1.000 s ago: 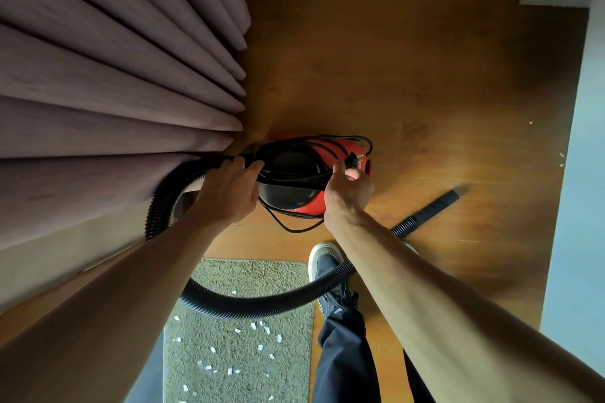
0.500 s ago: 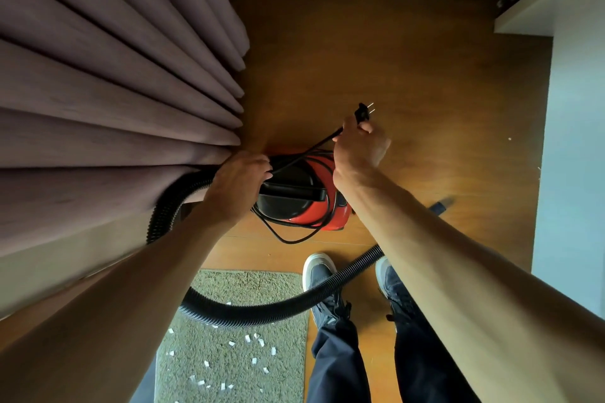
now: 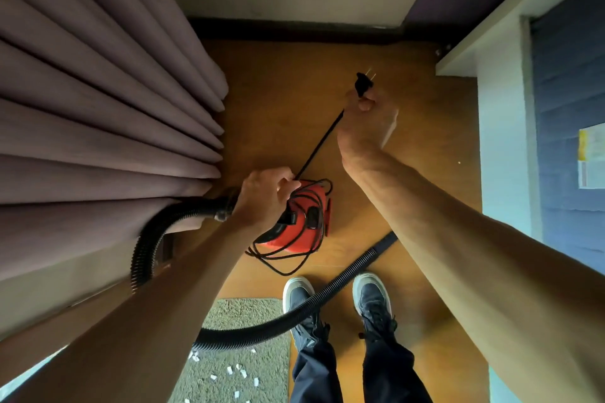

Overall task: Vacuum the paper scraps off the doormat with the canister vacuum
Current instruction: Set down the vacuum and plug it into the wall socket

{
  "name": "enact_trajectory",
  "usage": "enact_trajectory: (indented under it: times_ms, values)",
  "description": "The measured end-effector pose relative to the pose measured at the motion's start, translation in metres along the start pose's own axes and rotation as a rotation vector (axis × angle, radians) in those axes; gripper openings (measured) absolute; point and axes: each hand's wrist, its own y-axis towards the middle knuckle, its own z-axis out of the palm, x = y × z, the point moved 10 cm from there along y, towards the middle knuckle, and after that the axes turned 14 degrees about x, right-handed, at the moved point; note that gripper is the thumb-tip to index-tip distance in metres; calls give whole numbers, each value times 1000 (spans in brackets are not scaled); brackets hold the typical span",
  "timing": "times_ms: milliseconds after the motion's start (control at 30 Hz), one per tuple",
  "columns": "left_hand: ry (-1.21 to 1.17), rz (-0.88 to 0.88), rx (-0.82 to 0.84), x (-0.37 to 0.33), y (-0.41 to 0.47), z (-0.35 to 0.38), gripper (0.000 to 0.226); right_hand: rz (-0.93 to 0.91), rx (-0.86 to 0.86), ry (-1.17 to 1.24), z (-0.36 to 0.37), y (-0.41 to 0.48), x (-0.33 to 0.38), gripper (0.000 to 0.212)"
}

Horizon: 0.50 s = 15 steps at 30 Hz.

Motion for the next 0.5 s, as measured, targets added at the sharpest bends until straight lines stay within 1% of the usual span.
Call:
enact_trajectory:
  times_ms: [100, 233, 400, 500]
  values:
    - [-17, 19, -10, -37, 4, 3, 25, -83, -5, -69, -25, 7, 34, 13]
    - [-114, 58, 27, -93, 13, 4, 29, -187, -27, -148, -65, 15, 85, 11]
    - [-207, 127, 31, -169, 20, -9, 23, -276, -58, -197, -120, 26, 146, 17]
    - [-240, 165, 58, -220, 18, -20, 20, -317, -89, -177, -156, 31, 184, 11]
